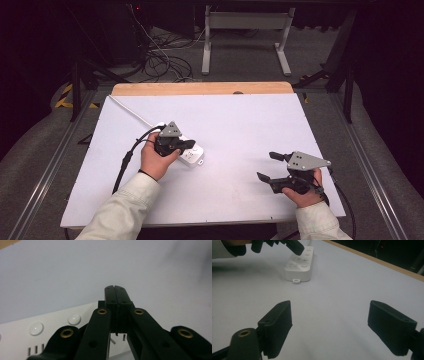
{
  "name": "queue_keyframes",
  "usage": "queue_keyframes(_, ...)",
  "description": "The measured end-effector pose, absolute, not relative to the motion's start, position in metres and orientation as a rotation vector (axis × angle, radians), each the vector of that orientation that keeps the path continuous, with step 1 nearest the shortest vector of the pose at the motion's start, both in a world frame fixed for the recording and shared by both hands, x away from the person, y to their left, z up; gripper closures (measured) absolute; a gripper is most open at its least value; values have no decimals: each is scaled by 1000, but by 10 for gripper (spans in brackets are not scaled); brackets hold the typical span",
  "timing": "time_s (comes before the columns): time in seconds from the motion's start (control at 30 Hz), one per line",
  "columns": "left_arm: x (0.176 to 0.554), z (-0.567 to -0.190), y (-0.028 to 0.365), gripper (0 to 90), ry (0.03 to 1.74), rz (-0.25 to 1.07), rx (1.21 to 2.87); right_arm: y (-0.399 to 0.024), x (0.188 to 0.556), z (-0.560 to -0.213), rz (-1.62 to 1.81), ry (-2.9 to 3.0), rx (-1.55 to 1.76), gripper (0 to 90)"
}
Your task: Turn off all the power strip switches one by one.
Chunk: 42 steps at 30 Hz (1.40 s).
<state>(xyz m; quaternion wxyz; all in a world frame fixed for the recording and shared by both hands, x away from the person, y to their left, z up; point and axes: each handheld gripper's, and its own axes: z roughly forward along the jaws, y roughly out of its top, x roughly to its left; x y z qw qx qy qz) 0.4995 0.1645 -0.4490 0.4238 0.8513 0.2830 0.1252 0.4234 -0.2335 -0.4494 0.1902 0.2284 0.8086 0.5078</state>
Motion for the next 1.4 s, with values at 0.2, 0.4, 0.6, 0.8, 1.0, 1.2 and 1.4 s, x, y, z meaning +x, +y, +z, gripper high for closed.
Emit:
queue_keyframes(0.2,504,-458,160,897,715,294,2152,-234,423,-449,1427,2274,641,199)
queue_keyframes(0.4,507,-463,156,897,732,297,2160,-233,423,-450,1427,2277,639,199)
queue_keyframes(0.6,509,-466,155,897,736,299,2160,-233,423,-450,1421,2279,636,199)
queue_keyframes(0.8,510,-467,156,897,731,304,2162,-233,423,-450,1419,2280,633,199)
queue_keyframes(1.0,511,-468,155,898,724,296,2174,-232,423,-450,1414,2282,631,201)
queue_keyframes(1.2,510,-468,155,898,720,310,2181,-232,423,-450,1410,2283,631,203)
queue_keyframes(1.4,510,-468,154,899,718,322,2183,-231,422,-450,1408,2283,628,206)
